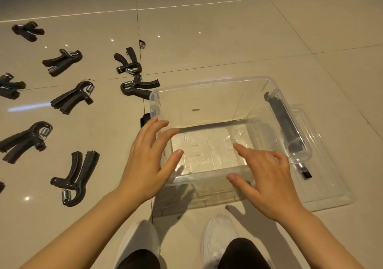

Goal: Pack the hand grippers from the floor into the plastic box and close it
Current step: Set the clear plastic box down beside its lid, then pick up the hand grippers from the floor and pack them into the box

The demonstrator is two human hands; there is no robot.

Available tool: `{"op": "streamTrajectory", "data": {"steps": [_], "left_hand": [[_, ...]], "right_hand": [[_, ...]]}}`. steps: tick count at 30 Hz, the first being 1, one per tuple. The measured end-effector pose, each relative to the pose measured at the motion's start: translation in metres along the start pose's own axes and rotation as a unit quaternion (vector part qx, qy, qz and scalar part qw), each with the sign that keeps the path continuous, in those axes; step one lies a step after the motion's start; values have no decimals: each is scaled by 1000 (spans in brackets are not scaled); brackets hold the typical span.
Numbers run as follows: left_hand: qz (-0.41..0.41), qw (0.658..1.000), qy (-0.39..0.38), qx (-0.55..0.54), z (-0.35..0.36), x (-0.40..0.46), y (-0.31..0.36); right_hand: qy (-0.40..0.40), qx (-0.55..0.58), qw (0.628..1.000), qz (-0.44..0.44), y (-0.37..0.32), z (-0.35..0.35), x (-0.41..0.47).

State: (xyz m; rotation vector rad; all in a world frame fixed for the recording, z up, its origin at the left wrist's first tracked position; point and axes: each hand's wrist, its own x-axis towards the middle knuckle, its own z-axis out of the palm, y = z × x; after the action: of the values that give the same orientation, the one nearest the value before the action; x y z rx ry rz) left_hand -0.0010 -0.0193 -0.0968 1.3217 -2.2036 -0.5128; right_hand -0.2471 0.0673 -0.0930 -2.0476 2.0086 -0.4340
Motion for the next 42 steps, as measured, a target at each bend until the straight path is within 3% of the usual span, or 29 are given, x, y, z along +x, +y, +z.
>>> {"op": "streamTrajectory", "data": {"steps": [5,8,14,23,29,37,42], "left_hand": [[-129,991,-36,-26,-39,-60,-23],[-129,984,-102,65,-63,-94,-40],[-231,970,-53,54,-84,-153,-56],[-321,945,40,44,-133,-200,-103],[-360,930,50,51,-133,-204,-164],[-433,900,53,7,-119,-217,-225],[-450,888,86,39,-133,-204,-271]], "right_hand": [[72,43,996,17,-35,3,8],[91,104,990,-21,-91,14,10],[-4,78,981,-179,-152,40,-35],[-100,35,962,-250,-194,47,-23],[-110,9,944,-311,-228,93,-1],[-151,-41,937,-311,-268,166,58],[-195,-91,930,-297,-285,207,106]]}}
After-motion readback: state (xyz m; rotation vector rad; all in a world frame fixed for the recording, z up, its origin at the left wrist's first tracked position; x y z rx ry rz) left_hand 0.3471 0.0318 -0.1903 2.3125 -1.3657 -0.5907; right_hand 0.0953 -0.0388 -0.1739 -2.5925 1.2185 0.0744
